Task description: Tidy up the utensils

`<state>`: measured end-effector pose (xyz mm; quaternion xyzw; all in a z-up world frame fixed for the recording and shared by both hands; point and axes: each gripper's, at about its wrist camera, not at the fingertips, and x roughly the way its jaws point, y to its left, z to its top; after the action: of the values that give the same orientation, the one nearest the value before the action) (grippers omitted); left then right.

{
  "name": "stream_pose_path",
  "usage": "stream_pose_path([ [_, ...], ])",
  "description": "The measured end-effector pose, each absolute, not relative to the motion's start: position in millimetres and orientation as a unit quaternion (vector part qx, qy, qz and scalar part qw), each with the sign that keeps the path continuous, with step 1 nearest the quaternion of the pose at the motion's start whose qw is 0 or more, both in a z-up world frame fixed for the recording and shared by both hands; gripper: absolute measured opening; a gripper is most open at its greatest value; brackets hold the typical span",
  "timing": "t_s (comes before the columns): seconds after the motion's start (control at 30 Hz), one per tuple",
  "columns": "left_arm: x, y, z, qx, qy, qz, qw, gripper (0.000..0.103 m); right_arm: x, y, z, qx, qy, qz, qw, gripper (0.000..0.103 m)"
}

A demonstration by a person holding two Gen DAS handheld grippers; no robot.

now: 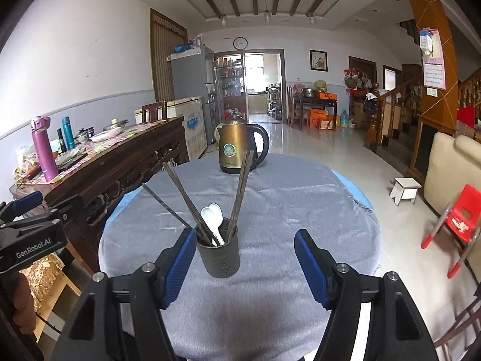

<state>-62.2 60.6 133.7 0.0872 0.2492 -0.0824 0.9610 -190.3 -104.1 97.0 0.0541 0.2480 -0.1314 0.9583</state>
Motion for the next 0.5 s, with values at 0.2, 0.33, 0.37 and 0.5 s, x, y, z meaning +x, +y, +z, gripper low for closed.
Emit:
stream_pose_path([
  [0.2,-77.3,55.2,133.4,0.111,0.244,-0.074,0.961,0.098,-206.5,-107.7,101.2,0.066,0.249,-0.133,0.957,0.073],
  [0.33,-81.5,54.3,127.4,0.104,0.256,-0.082,0.957,0.098,-211.7,-108.1,98.8,0.071,0.249,-0.131,0.957,0.075],
  [0.37,-81.5,53.3,124.5,0.103,0.26,-0.085,0.956,0.098,-211.4,-107.8,98.7,0.07,0.249,-0.132,0.957,0.076],
  [0.5,-78.2,45.9,112.4,0.109,0.277,-0.091,0.95,0.098,-205.8,-107.8,86.7,0.064,0.261,-0.132,0.954,0.076],
])
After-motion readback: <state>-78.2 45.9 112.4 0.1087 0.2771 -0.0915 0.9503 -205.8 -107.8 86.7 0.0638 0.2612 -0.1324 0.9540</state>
